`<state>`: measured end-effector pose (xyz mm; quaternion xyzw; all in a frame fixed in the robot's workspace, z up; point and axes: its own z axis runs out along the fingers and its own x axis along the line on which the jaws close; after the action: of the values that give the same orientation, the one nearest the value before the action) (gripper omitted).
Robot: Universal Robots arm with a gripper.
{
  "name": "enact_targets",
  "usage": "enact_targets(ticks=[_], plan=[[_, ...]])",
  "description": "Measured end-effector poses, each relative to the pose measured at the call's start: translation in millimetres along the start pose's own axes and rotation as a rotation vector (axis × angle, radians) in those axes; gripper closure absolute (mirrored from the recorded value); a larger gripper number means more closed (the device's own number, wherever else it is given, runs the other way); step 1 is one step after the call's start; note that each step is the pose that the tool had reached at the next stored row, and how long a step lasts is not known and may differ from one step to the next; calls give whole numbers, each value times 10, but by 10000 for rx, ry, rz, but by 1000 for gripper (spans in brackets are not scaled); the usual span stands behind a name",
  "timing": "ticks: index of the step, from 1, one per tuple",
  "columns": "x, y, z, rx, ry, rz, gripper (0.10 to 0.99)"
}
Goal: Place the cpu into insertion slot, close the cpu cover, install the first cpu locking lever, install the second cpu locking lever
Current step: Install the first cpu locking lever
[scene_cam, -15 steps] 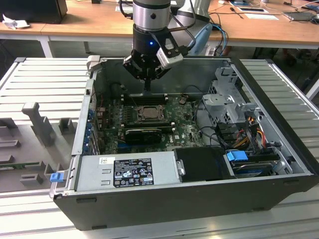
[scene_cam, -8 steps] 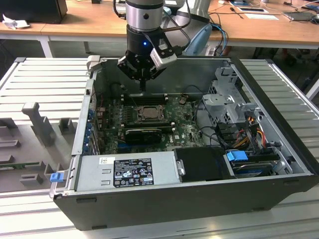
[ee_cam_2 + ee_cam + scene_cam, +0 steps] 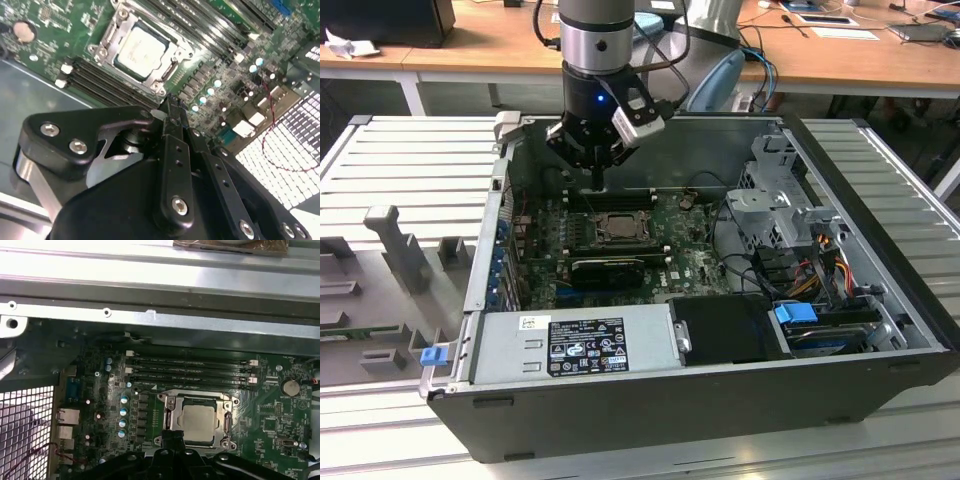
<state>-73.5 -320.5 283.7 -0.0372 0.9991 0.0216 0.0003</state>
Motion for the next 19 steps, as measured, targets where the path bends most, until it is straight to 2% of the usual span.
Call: enact_targets(ticks=[4, 6, 8, 13, 16, 19], plan=[[137, 9, 40, -19, -27, 0, 980], [179, 12, 57, -38, -29, 0, 980], [214, 17, 78, -108, -37, 30, 980], [353, 32, 141, -128, -39, 32, 980], [390, 53, 181, -132, -38, 33, 980], [393, 93, 217, -140, -39, 32, 980]])
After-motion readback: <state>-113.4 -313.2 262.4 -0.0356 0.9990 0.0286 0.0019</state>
